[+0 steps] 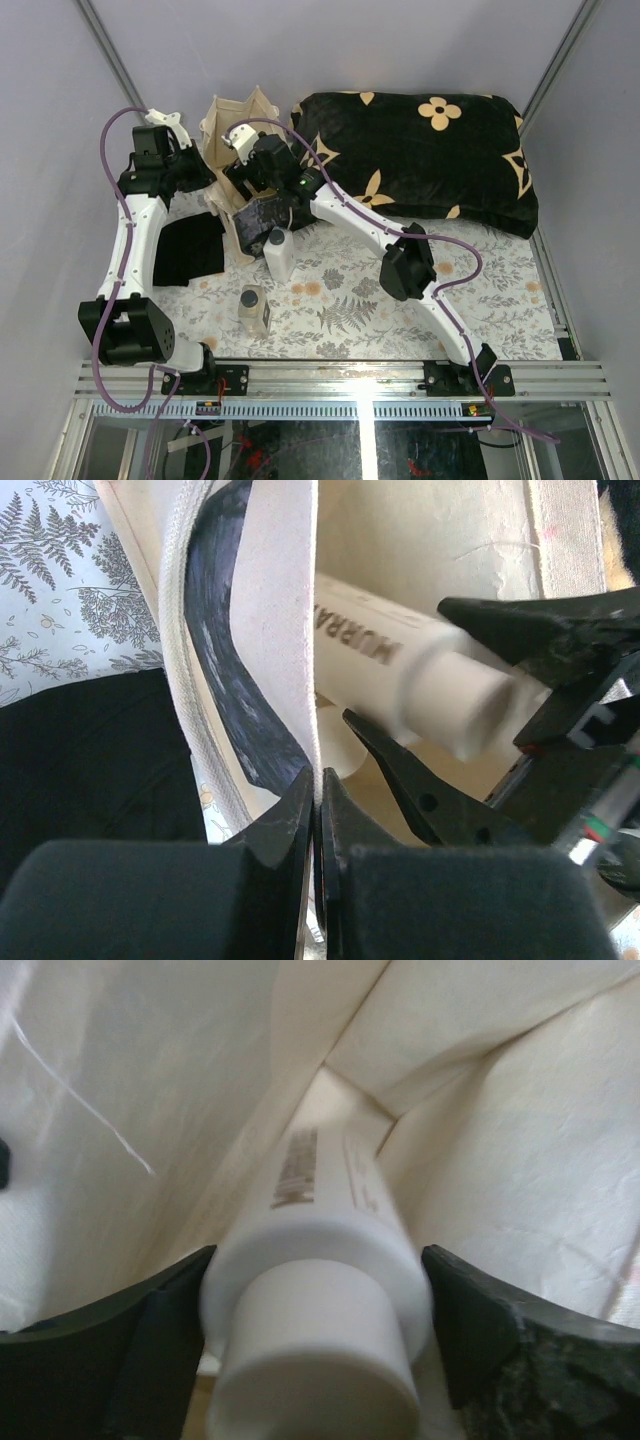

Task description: Place the personal care products into the canvas bag

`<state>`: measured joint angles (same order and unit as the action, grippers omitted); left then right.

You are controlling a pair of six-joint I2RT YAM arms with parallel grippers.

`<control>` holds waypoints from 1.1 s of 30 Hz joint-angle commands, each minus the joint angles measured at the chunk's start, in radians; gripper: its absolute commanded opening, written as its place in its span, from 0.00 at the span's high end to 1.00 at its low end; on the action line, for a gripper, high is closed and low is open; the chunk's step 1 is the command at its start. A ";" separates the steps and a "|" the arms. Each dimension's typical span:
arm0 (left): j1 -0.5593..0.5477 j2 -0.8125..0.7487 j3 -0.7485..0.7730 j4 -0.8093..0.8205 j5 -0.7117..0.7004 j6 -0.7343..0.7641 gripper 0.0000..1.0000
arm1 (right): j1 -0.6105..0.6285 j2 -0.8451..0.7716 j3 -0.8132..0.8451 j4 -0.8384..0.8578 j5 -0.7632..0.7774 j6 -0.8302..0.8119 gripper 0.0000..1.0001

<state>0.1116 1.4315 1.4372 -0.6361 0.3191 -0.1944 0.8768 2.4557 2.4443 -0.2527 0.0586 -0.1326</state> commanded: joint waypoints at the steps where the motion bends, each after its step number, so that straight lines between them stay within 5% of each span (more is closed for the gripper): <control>1: -0.005 0.009 0.008 0.015 0.016 -0.003 1.00 | 0.007 -0.039 0.042 0.174 -0.011 -0.006 0.05; 15: -0.005 0.036 0.020 0.016 0.001 0.003 1.00 | 0.006 -0.082 0.059 0.122 0.051 -0.025 0.00; 24: -0.003 0.066 0.063 -0.001 -0.077 0.004 1.00 | 0.006 -0.364 -0.042 -0.025 0.283 -0.063 0.01; 33: 0.000 0.081 0.056 0.000 -0.155 -0.007 1.00 | 0.007 -0.620 -0.296 -0.349 0.236 0.063 0.00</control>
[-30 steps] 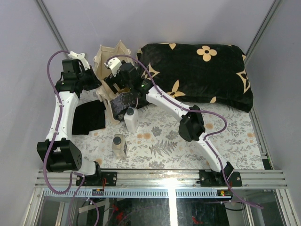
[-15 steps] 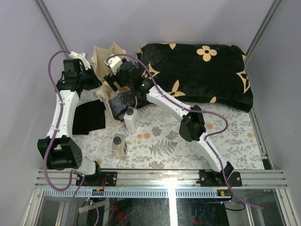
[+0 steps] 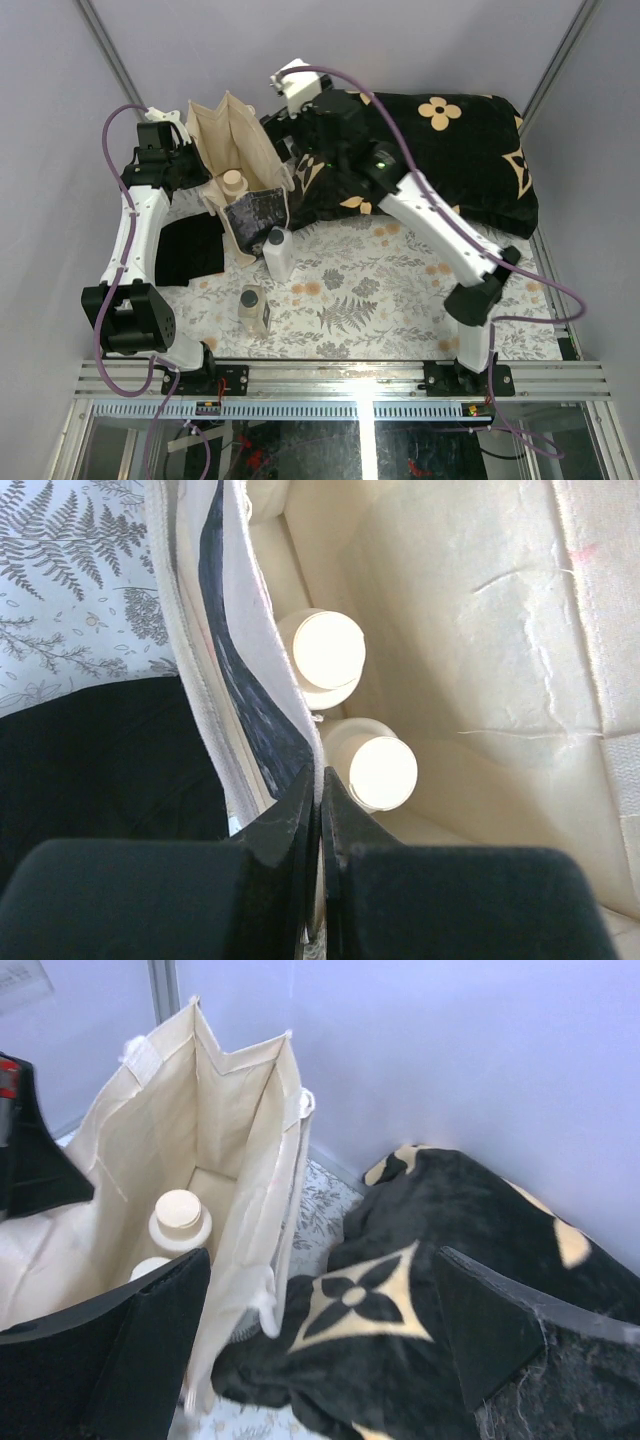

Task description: Place the personal care products into the canvas bag

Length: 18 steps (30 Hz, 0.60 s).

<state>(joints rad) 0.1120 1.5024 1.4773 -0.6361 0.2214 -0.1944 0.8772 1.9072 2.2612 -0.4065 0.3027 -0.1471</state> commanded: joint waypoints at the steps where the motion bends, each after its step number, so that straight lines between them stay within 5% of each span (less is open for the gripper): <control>1: 0.002 0.009 0.017 0.000 -0.065 -0.007 1.00 | 0.006 -0.095 -0.167 -0.216 -0.040 0.098 0.00; 9: 0.017 0.018 0.033 0.000 -0.080 -0.015 1.00 | 0.033 -0.239 -0.482 -0.220 -0.150 0.254 0.00; 18: 0.016 0.002 0.016 0.015 -0.079 -0.018 1.00 | 0.034 -0.250 -0.483 -0.184 -0.211 0.610 0.00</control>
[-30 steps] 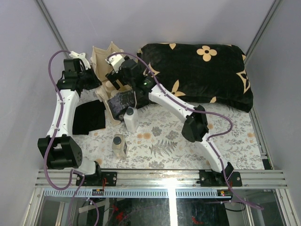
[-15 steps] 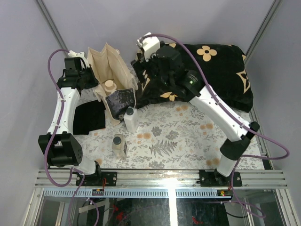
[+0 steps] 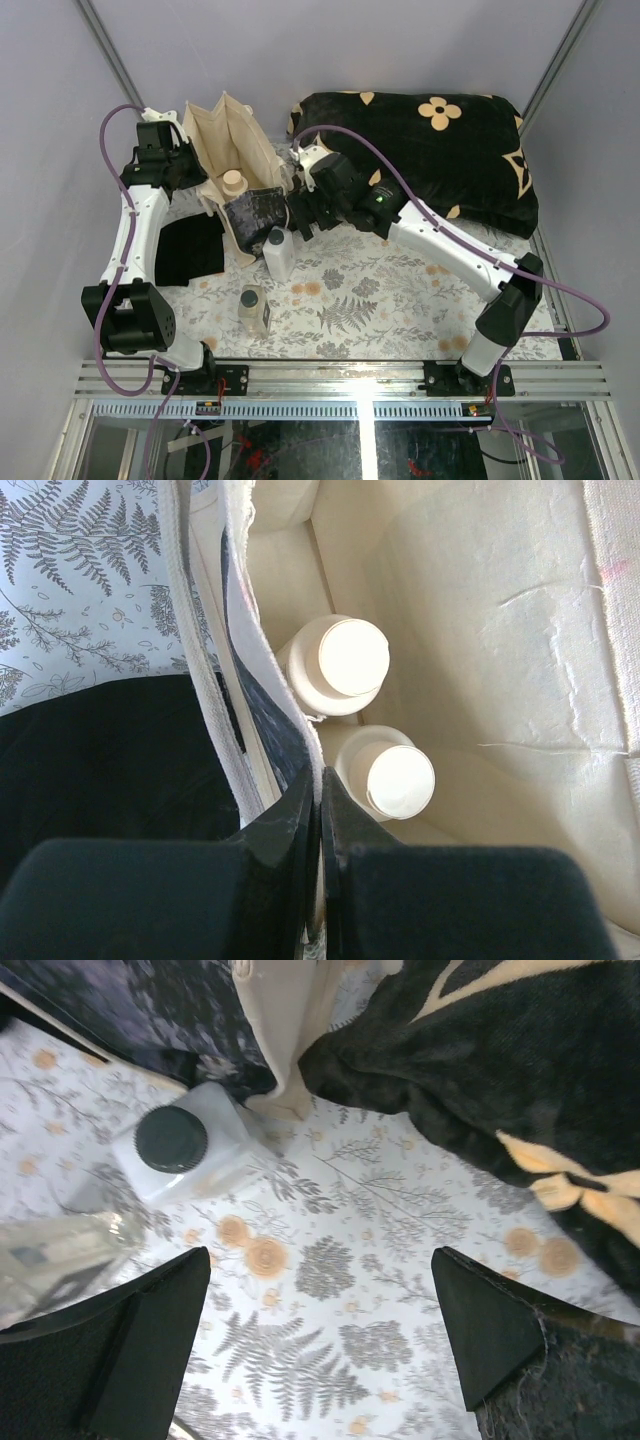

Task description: Place the personal care products into the canvas bag

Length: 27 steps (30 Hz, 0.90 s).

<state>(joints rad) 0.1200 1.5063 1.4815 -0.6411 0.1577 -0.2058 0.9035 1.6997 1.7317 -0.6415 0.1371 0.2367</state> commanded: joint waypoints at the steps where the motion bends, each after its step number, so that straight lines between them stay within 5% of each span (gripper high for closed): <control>1: 0.007 -0.003 0.011 0.021 -0.015 -0.005 1.00 | 0.007 -0.021 0.046 0.058 -0.059 0.273 0.00; 12: 0.007 -0.017 -0.005 0.060 0.022 -0.015 1.00 | 0.011 0.120 0.086 -0.016 -0.107 0.573 0.00; 27: 0.008 -0.069 -0.044 0.079 0.018 -0.010 1.00 | 0.099 0.343 0.322 -0.137 -0.051 0.603 0.00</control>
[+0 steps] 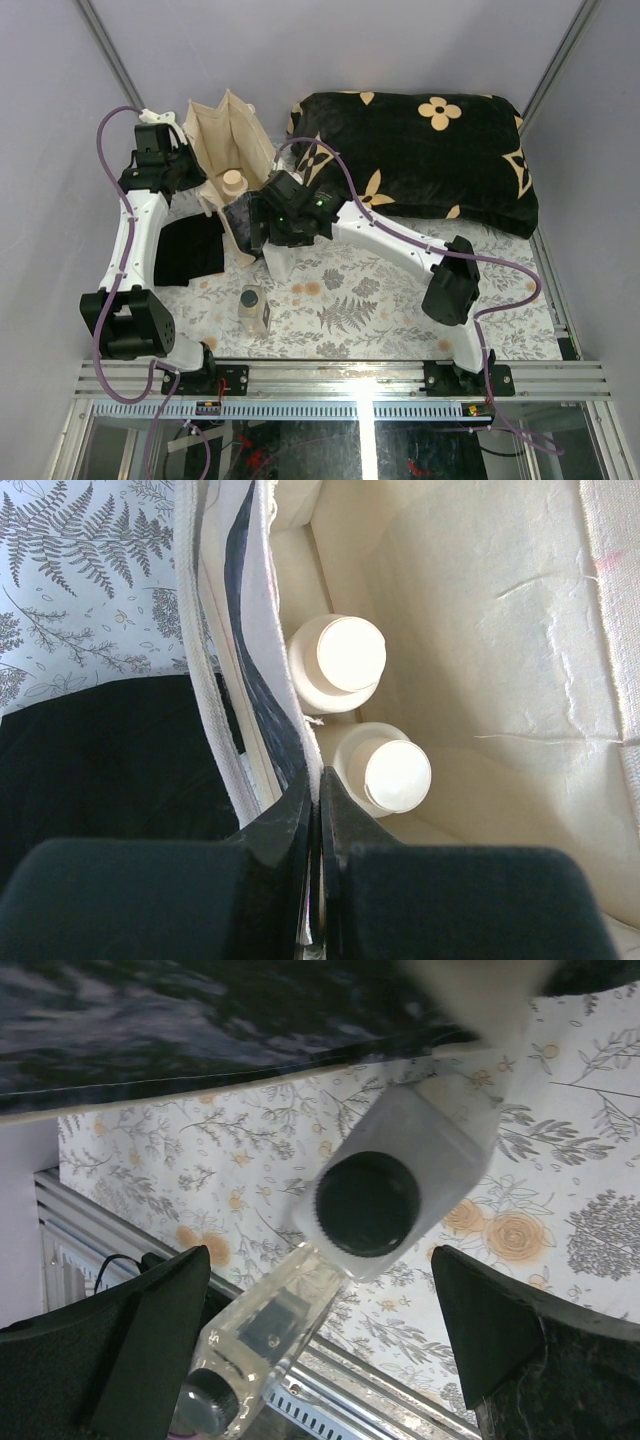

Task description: Place the personal care products into the canvas bag

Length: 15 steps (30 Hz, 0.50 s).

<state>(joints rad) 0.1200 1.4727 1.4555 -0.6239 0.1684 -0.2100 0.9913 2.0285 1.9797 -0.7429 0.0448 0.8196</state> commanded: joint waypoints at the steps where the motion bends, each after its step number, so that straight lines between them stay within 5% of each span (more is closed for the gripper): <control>1: 0.007 -0.037 -0.022 0.063 0.009 -0.006 1.00 | 0.015 0.016 0.071 -0.039 0.051 0.021 0.00; 15: 0.008 -0.041 -0.040 0.081 0.038 -0.015 1.00 | 0.024 0.048 -0.018 -0.001 0.204 0.013 0.08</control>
<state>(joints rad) 0.1200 1.4586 1.4269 -0.5999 0.1852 -0.2157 1.0069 2.0468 1.9587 -0.7723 0.1837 0.8284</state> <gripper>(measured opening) 0.006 0.933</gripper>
